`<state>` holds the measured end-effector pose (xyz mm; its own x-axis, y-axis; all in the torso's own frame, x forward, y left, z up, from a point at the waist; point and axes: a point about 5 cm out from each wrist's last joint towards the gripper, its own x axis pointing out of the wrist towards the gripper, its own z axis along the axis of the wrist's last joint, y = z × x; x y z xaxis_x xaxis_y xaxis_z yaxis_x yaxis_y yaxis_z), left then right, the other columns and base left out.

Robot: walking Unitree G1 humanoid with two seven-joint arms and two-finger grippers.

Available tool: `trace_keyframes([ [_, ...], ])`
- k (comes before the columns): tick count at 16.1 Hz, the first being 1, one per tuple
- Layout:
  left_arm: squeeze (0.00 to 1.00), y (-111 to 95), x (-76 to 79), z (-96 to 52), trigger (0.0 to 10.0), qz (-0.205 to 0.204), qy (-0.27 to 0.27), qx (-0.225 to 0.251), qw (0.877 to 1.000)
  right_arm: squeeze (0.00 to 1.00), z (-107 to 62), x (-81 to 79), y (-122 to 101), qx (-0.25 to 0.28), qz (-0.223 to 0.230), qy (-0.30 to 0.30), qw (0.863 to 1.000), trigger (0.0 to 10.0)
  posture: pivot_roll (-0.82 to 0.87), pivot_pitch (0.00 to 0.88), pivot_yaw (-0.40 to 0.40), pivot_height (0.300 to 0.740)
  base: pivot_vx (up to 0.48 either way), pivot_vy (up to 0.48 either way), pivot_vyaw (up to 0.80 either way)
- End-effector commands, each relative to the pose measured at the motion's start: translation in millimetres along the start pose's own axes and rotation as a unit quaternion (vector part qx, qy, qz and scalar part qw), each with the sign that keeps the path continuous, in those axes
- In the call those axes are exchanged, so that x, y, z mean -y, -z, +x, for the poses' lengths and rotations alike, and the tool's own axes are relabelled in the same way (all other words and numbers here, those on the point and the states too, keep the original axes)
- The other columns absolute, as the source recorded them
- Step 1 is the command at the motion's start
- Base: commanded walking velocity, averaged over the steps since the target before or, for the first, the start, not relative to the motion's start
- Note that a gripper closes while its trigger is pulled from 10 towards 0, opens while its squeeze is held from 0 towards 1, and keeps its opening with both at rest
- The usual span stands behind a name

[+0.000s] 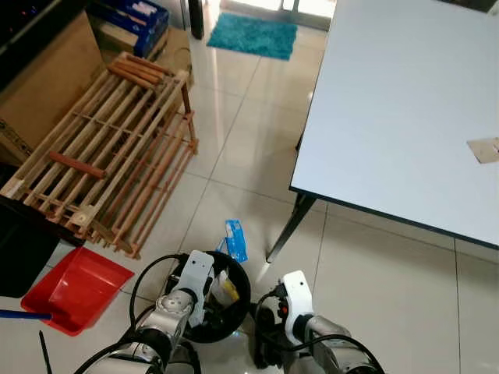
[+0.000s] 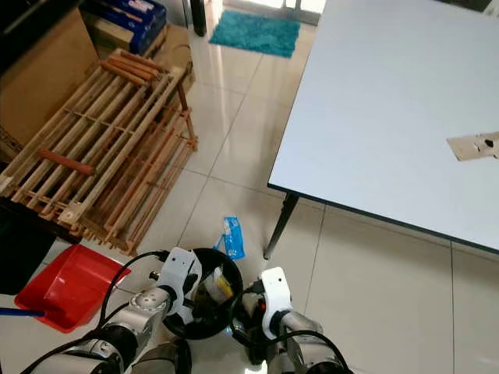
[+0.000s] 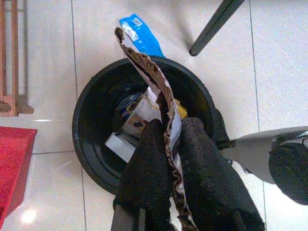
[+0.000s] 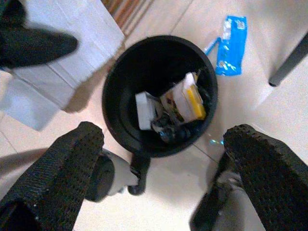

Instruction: Picking trash to rubbish bin

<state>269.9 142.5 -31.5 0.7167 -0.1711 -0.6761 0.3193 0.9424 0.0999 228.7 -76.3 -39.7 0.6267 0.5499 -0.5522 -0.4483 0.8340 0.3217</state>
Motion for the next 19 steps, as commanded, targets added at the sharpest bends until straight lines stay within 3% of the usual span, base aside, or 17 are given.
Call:
trace_keyframes([
  [1,0.00,12.1,3.6,-1.4,10.0,0.003,0.006,-0.023,1.000,0.00,-2.2,-4.5,9.5,-0.013,0.013,-0.010,1.000,10.0,-0.15,0.337,-0.055,0.740,0.000,0.000,0.00],
  [4,0.00,14.2,1.5,-2.3,10.0,0.004,0.004,-0.024,1.000,0.00,-3.9,-6.6,9.5,-0.013,0.008,-0.019,1.000,10.0,-0.15,0.338,-0.057,0.740,0.000,0.000,0.00],
  [5,0.32,14.5,1.2,-2.4,10.0,0.006,0.003,-0.025,1.000,0.00,-4.7,-7.1,9.8,-0.014,0.007,-0.021,1.000,10.0,-0.15,0.339,-0.059,0.740,0.000,0.000,0.00],
  [6,1.00,15.0,0.8,-2.4,10.0,0.010,0.002,-0.027,1.000,0.00,-4.9,-7.6,10.1,-0.014,0.005,-0.022,1.000,10.0,-0.15,0.341,-0.060,0.740,0.000,0.000,0.00],
  [14,1.00,17.2,-2.2,-3.0,10.0,0.018,-0.008,-0.037,0.999,0.00,-8.7,-5.3,7.8,-0.016,0.011,-0.019,1.000,10.0,-0.14,0.361,-0.074,0.740,0.000,0.000,0.00],
  [15,0.16,16.3,-5.2,-3.1,10.0,0.020,-0.017,-0.037,0.999,0.00,-8.9,-3.5,7.8,-0.017,0.010,-0.015,1.000,10.0,-0.13,0.356,-0.073,0.740,0.000,0.000,0.00],
  [16,0.00,16.5,-7.5,-3.4,10.0,0.019,-0.023,-0.038,0.999,0.00,-8.9,-2.0,7.7,-0.018,0.011,-0.011,1.000,10.0,-0.13,0.353,-0.071,0.740,0.000,0.000,0.00],
  [19,0.00,36.7,-28.9,-12.4,10.0,-0.003,-0.067,-0.058,0.996,0.00,-12.9,22.2,10.9,-0.028,0.011,0.071,0.997,10.0,-0.11,0.318,-0.060,0.740,0.000,0.000,0.00],
])
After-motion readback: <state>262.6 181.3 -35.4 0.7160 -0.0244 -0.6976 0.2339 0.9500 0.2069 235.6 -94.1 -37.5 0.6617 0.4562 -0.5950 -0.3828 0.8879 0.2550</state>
